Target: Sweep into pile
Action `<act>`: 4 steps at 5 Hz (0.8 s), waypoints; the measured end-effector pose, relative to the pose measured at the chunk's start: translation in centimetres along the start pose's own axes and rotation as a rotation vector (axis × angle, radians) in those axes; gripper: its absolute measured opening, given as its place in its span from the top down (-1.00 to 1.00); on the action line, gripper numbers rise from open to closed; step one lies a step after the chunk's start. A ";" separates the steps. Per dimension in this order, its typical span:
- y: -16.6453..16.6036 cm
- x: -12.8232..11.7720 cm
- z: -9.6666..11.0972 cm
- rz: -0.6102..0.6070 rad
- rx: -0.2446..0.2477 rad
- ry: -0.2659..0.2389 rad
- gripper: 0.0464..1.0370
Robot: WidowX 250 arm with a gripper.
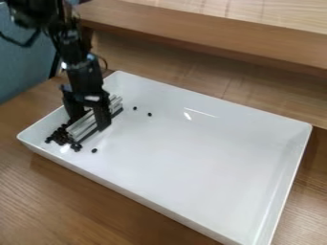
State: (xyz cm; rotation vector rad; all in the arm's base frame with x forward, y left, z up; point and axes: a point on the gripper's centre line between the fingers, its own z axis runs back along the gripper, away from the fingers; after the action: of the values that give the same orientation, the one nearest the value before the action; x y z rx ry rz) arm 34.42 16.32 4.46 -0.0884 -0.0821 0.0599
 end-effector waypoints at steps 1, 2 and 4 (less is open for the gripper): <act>-0.3 1.0 2.5 -0.006 0.034 -0.037 -0.92; -0.8 1.3 3.1 -0.007 0.061 -0.014 -0.92; -4.4 3.0 5.5 -0.111 0.024 -0.026 -0.92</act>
State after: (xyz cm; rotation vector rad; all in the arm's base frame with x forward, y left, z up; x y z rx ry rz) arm 37.24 12.59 10.60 -0.0592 -0.1120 -0.0487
